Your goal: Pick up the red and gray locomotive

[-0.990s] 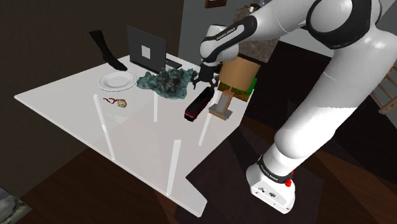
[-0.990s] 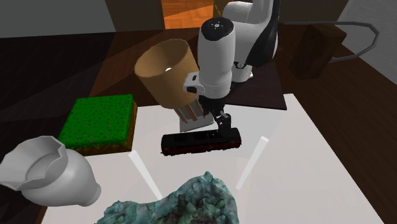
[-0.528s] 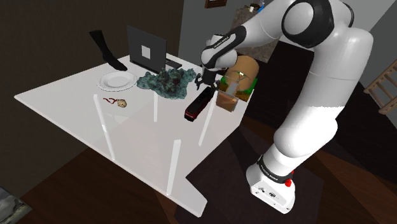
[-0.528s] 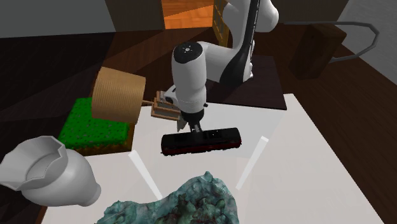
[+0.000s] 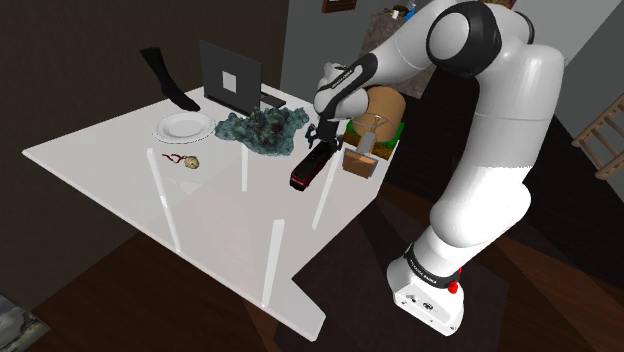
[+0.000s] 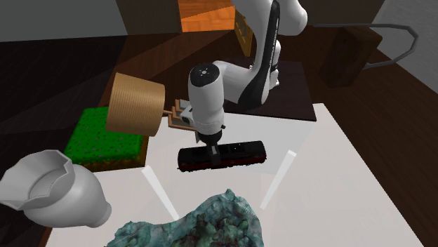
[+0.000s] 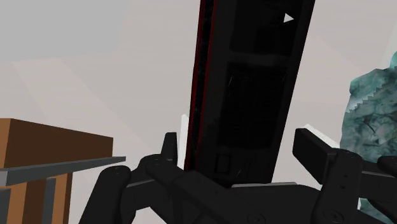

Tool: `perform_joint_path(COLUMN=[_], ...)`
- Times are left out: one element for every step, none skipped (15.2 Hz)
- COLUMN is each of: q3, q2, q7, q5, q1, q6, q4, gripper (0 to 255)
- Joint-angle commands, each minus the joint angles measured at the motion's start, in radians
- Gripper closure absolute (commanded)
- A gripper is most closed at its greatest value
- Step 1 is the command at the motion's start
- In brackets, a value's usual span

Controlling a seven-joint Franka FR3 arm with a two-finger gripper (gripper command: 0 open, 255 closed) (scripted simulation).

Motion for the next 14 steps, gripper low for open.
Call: perform_joint_path(q3=[0.000,0.000,0.001,0.001,0.001,0.001,0.001,0.001,0.001,0.001,0.000,0.000,-0.001,-0.002], q2=[0.007,0.009,0.009,0.009,0.010,0.010,0.010,0.010,0.009,0.009,0.008,-0.004,-0.015,-0.026], q7=[-0.001,-0.001,0.000,0.000,-0.001,-0.001,0.000,0.000,0.000,0.000,-0.001,0.000,0.001,0.002], q5=[0.001,0.001,0.001,0.001,0.001,0.001,0.001,0.001,0.001,0.001,0.001,0.000,-0.001,-0.002], q1=[0.000,0.000,0.000,0.000,0.000,0.000,0.000,0.000,0.000,0.000,0.000,0.000,0.000,0.001], q6=[0.010,0.010,0.011,0.011,0.011,0.012,0.012,0.012,0.011,0.011,0.010,-0.001,-0.012,-0.023], q4=[-0.002,-0.001,-0.002,-0.001,-0.001,-0.001,-0.002,-0.001,-0.001,-0.002,-0.002,-0.002,-0.003,-0.002], gripper=[0,255,255,255,255,255,255,255,255,255,255,255,255,255])
